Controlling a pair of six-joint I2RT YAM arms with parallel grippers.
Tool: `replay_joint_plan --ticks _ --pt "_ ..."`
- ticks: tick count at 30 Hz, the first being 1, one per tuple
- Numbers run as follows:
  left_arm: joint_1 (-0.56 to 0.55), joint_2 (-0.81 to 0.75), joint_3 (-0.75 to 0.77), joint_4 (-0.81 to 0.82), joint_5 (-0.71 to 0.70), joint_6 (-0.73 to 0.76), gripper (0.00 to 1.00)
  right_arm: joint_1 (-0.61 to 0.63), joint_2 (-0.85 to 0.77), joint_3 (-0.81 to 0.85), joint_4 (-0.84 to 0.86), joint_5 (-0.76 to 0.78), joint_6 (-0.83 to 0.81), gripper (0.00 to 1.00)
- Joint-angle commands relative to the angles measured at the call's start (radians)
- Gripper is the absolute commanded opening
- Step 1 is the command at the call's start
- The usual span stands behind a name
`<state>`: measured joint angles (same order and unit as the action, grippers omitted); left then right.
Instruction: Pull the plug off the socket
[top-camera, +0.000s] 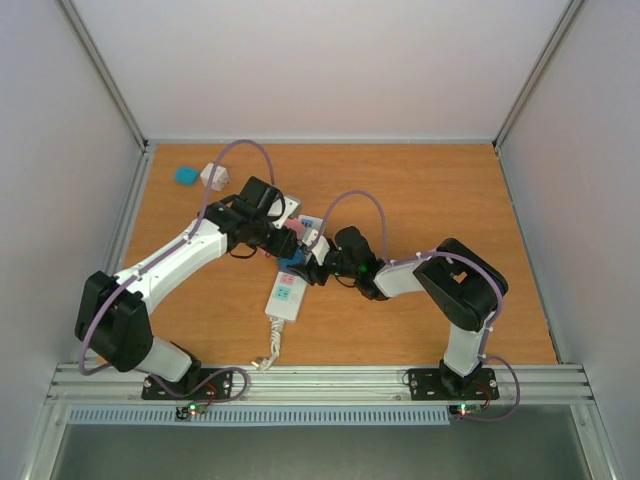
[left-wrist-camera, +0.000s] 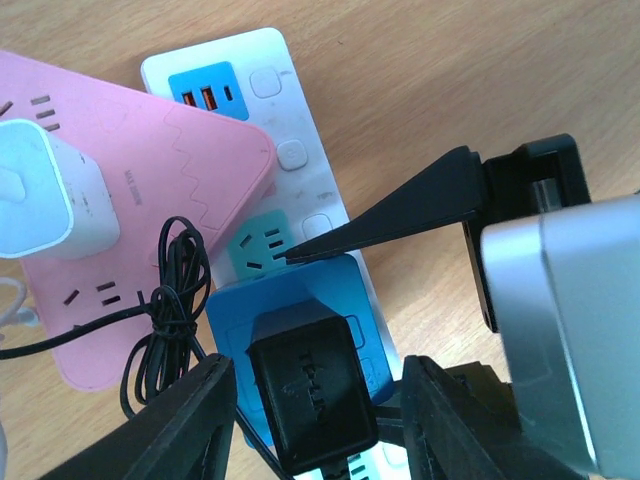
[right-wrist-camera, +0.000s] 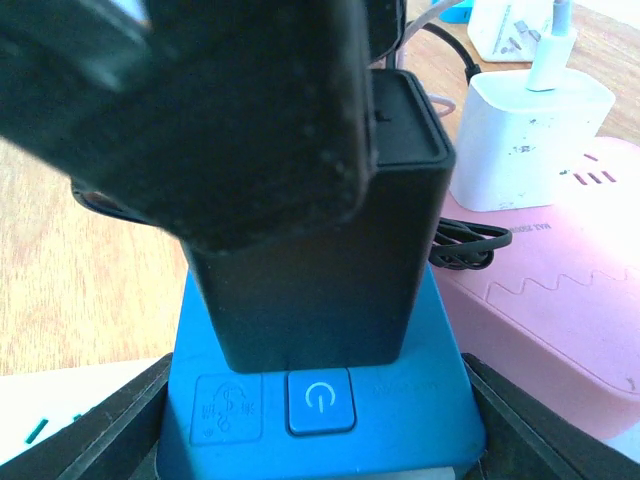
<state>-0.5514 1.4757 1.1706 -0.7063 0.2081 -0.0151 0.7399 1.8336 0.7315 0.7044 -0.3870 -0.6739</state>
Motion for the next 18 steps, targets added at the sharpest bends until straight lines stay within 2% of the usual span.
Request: replay_joint_plan --ticks 1,10,18 --pt "-0.007 0.029 0.024 0.012 -0.029 -0.025 0.45 0.001 0.015 -0.01 0.074 0.074 0.01 0.48" --pt "-0.006 0.055 0.035 0.017 -0.039 -0.035 0.35 0.005 0.016 -0.013 0.086 0.088 0.013 0.48" --pt "-0.007 0.063 0.056 0.005 -0.008 -0.045 0.13 0.009 0.018 -0.013 0.091 0.103 0.017 0.46"
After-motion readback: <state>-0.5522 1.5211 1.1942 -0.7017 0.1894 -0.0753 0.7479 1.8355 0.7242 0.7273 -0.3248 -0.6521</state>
